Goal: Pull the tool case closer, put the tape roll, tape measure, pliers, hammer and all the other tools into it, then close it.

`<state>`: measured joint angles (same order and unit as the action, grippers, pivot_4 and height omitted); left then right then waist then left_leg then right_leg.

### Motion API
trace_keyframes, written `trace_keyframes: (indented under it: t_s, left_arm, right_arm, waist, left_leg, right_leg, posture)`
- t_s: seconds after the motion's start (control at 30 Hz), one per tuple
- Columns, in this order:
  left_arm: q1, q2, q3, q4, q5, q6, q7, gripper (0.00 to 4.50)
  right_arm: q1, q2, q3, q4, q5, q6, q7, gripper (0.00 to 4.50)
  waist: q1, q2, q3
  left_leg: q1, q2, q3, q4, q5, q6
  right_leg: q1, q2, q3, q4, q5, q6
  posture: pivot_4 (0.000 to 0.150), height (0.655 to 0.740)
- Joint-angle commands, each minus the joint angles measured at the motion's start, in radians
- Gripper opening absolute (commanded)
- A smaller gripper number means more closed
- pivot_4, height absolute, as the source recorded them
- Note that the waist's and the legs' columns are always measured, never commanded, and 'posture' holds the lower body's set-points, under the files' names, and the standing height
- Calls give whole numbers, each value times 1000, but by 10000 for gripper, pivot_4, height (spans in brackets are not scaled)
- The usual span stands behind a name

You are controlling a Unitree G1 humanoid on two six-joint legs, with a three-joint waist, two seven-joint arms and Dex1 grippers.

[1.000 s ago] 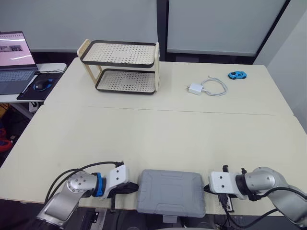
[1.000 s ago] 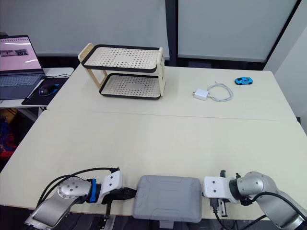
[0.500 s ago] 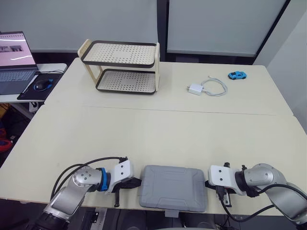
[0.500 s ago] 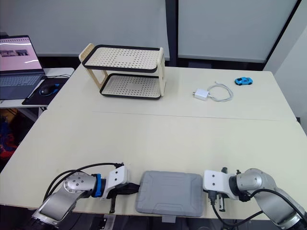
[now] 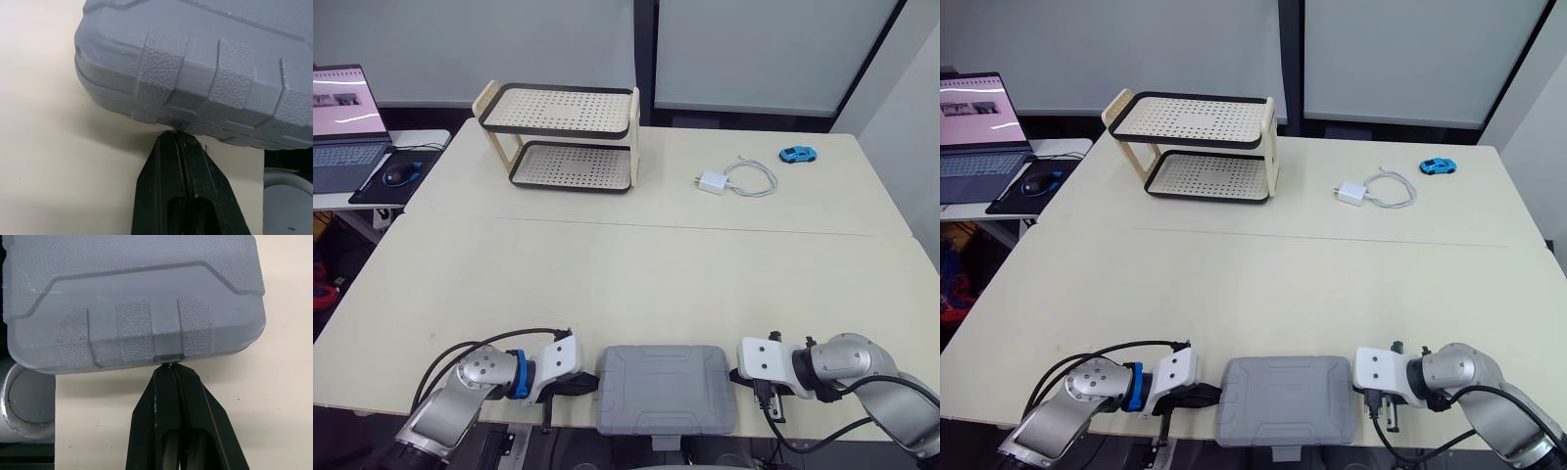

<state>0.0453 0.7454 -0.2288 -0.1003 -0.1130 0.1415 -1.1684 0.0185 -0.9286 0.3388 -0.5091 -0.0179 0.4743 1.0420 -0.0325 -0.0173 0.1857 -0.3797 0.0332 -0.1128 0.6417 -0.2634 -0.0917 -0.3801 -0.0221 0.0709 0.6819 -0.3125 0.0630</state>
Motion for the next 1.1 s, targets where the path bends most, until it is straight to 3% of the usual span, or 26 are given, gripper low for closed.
trace_keyframes:
  t_s: [0.03,0.37,0.53,0.8,0.97,1.1]
  left_arm:
    - [-22,-20,-9,1,-3,-23,13,0]
    - [-3,-14,-13,-19,-6,-16,8,0]
    - [5,30,45,-1,-17,-24,11,0]
    - [47,197,282,71,-118,-125,-65,0]
    - [127,293,451,36,-131,-158,-70,0]
    - [124,287,486,37,-157,-136,-56,0]
  right_arm:
    - [-1,5,7,-58,23,-2,17,151]
    - [4,-3,1,-52,15,2,15,151]
    - [35,-47,-76,-53,43,27,20,151]
    - [204,-157,-449,-27,157,-149,84,151]
    - [307,-204,-773,37,270,-301,310,151]
    - [302,-235,-851,96,318,-330,395,151]
  waist:
    - [0,0,0]
    - [0,0,0]
    - [0,0,0]
    - [0,0,0]
    - [0,0,0]
    - [0,0,1]
  left_leg:
    - [0,0,0,0,0,0]
    - [0,0,0,1,0,0]
    - [0,0,0,1,0,0]
    - [0,0,0,1,0,0]
    - [1,0,1,1,0,0]
    - [3,0,1,1,0,0]
  right_leg:
    - [0,0,0,0,0,0]
    - [1,0,0,0,0,0]
    - [1,0,0,0,0,0]
    - [1,0,0,0,0,0]
    - [2,-1,0,-1,0,0]
    - [4,-1,0,-1,0,0]
  posture:
    - [1500,7350]
    - [1500,7350]
    - [1500,7350]
    - [1500,7350]
    - [1500,7350]
    - [1500,7350]
